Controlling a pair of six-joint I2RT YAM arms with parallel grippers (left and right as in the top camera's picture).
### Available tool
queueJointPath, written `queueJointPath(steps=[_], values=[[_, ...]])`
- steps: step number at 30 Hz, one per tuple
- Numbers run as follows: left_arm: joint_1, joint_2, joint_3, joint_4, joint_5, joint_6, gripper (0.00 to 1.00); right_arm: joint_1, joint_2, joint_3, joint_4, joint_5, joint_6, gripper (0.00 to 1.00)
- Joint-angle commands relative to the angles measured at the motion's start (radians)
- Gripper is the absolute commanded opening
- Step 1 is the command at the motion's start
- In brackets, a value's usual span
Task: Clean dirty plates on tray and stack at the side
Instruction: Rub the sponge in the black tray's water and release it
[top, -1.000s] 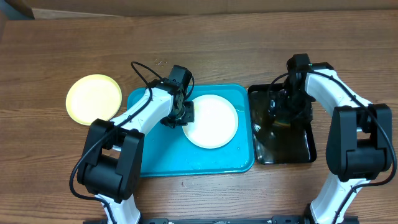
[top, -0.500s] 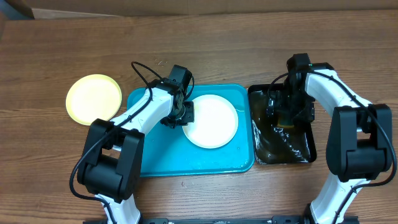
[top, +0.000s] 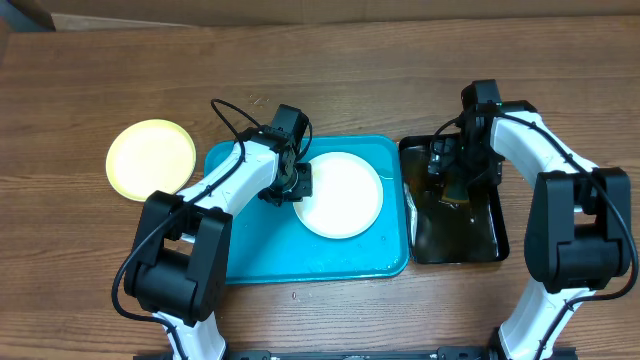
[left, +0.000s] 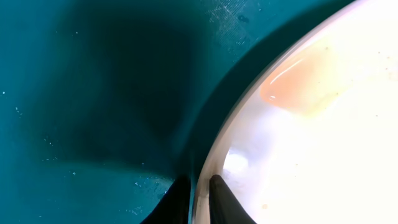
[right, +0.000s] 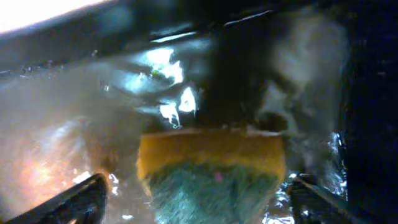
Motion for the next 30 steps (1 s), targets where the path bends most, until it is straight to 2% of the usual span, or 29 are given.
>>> queueJointPath(steps=[1,2,4,5,6,7,9,11,12,14,16,18,19,21,22,23,24,25,26,27,28,29,30], values=[[0.0,0.014,0.006,0.001,0.0,0.011,0.14,-0.004,0.007,-0.005,0.01,-0.013,-0.006,0.46],[0.0,0.014,0.006,0.001,0.0,0.011,0.14,-0.004,0.007,-0.005,0.01,-0.013,-0.006,0.04],[0.0,0.014,0.006,0.001,0.0,0.011,0.14,-0.003,0.007,-0.005,0.009,-0.012,-0.006,0.04],[0.0,0.014,0.006,0.001,0.0,0.011,0.14,-0.003,0.007,-0.005,0.008,-0.012,-0.006,0.6],[0.0,0.014,0.006,0.001,0.0,0.011,0.14,-0.003,0.007,-0.005,0.002,-0.013,-0.005,0.86],[0.0,0.014,0.006,0.001,0.0,0.011,0.14,-0.003,0.007,-0.005,-0.008,-0.013,-0.005,0.91],[0.0,0.014,0.006,0.0,0.0,0.011,0.14,-0.003,0.007,-0.005,-0.042,-0.013,-0.005,0.92],[0.0,0.014,0.006,0.0,0.0,0.011,0.15,-0.003,0.007,-0.005,-0.072,-0.013,-0.005,0.84],[0.0,0.014,0.006,0.0,0.0,0.011,0.15,-0.003,0.007,-0.005,-0.088,-0.013,-0.005,0.62],[0.0,0.014,0.006,0.001,0.0,0.011,0.15,-0.003,0.007,-0.005,-0.105,-0.013,-0.005,0.05],[0.0,0.014,0.006,0.002,0.0,0.011,0.15,-0.003,0.007,-0.005,-0.112,-0.013,-0.006,0.04],[0.0,0.014,0.006,0.001,0.0,0.011,0.15,-0.003,0.007,-0.005,-0.112,-0.013,-0.005,0.5],[0.0,0.014,0.006,0.001,0.0,0.011,0.15,-0.003,0.007,-0.005,-0.112,-0.013,-0.005,0.63],[0.0,0.014,0.006,0.0,0.0,0.011,0.14,-0.003,0.007,-0.005,-0.116,-0.013,-0.005,0.69],[0.0,0.014,0.006,0.0,0.0,0.011,0.15,-0.003,0.007,-0.005,-0.119,-0.013,-0.005,0.65],[0.0,0.014,0.006,0.0,0.0,0.011,0.15,-0.003,0.007,-0.005,-0.123,-0.013,-0.005,0.42],[0.0,0.014,0.006,0.0,0.0,0.011,0.15,-0.003,0.007,-0.005,-0.129,-0.013,-0.006,0.11],[0.0,0.014,0.006,0.0,0.0,0.011,0.15,-0.003,0.007,-0.005,-0.136,-0.013,-0.005,0.04],[0.0,0.014,0.006,0.0,0.0,0.011,0.15,-0.003,0.007,-0.005,-0.149,-0.013,-0.005,0.06],[0.0,0.014,0.006,0.0,0.0,0.011,0.15,-0.003,0.007,-0.005,-0.153,-0.013,-0.005,0.35],[0.0,0.014,0.006,0.0,0.0,0.011,0.15,-0.003,0.007,-0.005,-0.156,-0.013,-0.005,0.55],[0.0,0.014,0.006,0.0,0.0,0.011,0.15,-0.003,0.007,-0.005,-0.157,-0.013,-0.005,0.56],[0.0,0.014,0.006,0.0,0.0,0.011,0.15,-0.003,0.007,-0.006,-0.159,-0.013,-0.005,0.51]])
